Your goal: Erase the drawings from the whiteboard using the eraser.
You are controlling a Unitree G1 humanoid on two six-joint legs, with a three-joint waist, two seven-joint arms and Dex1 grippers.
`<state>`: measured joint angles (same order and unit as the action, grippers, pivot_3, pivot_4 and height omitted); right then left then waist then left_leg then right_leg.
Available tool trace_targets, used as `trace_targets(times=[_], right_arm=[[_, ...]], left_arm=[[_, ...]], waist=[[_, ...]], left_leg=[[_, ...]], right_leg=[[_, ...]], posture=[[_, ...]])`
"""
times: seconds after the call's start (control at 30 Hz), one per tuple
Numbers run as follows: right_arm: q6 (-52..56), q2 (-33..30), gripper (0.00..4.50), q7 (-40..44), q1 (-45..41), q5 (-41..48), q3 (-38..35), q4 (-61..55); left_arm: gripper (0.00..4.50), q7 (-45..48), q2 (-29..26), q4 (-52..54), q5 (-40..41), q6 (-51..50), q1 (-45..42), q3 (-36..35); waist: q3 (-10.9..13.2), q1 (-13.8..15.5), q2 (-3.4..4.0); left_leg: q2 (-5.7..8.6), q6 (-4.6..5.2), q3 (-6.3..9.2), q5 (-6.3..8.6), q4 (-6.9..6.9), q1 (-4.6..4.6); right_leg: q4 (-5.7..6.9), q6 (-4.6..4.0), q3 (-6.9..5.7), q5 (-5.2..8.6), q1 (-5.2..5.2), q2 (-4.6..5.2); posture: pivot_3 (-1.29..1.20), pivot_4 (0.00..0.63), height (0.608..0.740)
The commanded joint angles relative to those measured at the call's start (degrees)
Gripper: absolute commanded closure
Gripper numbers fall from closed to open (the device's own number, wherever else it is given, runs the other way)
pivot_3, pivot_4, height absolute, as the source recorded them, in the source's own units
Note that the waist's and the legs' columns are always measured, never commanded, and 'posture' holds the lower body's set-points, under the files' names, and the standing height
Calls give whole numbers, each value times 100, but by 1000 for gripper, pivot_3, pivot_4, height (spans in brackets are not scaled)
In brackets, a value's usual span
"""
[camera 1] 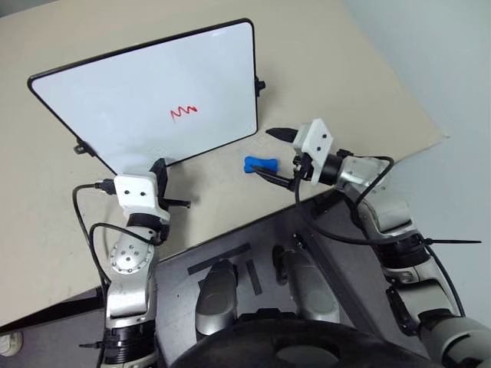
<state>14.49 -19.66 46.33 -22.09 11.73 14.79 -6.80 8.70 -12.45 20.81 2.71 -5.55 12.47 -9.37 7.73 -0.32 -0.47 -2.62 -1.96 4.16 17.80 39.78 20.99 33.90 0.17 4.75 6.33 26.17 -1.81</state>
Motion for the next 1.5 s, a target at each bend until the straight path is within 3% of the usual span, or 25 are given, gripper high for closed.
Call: trace_targets(times=[0.03,0.37,0.53,0.6,0.63,0.67,0.73,0.9,1.17,1.5], right_arm=[[-174,76,168,20,-104,-7,14,-22],[-293,136,168,102,-124,15,-4,31],[-1520,-34,168,-40,-192,-708,119,325],[-1807,-29,168,-35,-151,-821,174,391],[-1804,1,168,-39,-141,-785,158,424],[-1662,19,168,-27,-129,-700,120,430],[-1489,-18,168,9,-105,-615,52,381],[-1116,-382,168,222,115,-459,-92,121],[-192,-1024,168,676,505,-84,-94,-553],[-131,-755,168,642,180,-245,57,137]], left_arm=[[4500,-9,-37,284,32,16,-37,-79],[4500,-68,-73,541,3,-6,172,-252],[4500,-173,35,632,-73,28,364,-223],[4500,-193,78,622,-121,35,352,-134],[4500,-205,92,618,-130,27,332,-113],[4500,-214,98,641,-128,-3,309,-104],[4500,-186,80,686,-92,-48,285,-118],[4500,-149,61,577,-79,-23,272,-137],[4500,-124,170,384,-73,26,192,76],[4500,-153,250,231,-89,106,96,195]], waist=[[0,1,0],[0,0,0],[0,-1,1],[-3,-42,-5],[-3,-45,-8],[-5,-46,-12],[-6,16,-16],[-6,202,-15],[-5,208,-17],[-3,197,-15]], left_leg=[[1,0,0,0,0,0],[1,1,0,1,3,-1],[0,-1,2,4,2,0],[137,24,220,-30,-44,42],[216,23,334,-62,-83,20],[315,25,481,-108,-138,37],[366,14,540,-190,-230,20],[276,-48,463,-179,-190,59],[258,-59,449,-170,-166,60],[231,-66,450,-172,-169,4]], right_leg=[[0,0,0,0,-1,0],[1,7,1,4,-2,0],[0,6,1,4,0,1],[-3,-24,-136,27,-47,100],[-1,-55,-188,52,-57,142],[4,-93,-300,75,-78,244],[12,-154,-405,113,-84,340],[11,-123,-409,111,-74,309],[12,-73,-417,111,-83,294],[14,-7,-413,149,-131,262]], posture=[[0,150,740],[0,150,740],[0,150,740],[0,150,740],[0,150,740],[0,150,740],[0,150,740],[0,150,740],[0,150,740],[0,150,740]])
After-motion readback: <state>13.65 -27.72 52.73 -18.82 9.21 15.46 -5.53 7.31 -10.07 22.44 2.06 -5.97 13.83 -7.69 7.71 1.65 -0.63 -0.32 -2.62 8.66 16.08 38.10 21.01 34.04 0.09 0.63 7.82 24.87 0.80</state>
